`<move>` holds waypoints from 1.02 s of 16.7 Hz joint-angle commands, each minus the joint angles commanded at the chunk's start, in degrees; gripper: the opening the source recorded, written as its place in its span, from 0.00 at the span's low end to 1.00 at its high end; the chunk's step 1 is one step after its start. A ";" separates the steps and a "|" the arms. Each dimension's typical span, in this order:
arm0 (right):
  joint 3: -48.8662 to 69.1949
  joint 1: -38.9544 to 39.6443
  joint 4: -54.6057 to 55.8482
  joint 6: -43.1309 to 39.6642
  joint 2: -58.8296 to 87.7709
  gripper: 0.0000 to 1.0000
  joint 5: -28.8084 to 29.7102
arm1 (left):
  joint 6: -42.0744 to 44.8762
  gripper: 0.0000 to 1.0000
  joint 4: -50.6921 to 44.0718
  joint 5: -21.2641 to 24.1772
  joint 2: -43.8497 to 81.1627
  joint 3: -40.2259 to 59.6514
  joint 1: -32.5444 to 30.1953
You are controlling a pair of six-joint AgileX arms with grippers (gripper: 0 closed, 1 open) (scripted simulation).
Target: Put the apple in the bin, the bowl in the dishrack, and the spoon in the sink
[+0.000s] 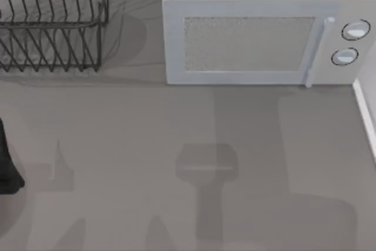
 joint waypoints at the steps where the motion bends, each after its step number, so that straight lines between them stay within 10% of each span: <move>1: -0.70 0.00 0.53 0.02 -0.24 0.00 -0.01 | 0.00 1.00 0.00 0.00 0.00 0.00 0.00; 17: -26.68 0.42 18.19 -0.08 -8.43 0.00 -0.09 | 0.00 1.00 0.00 0.00 0.00 0.00 0.00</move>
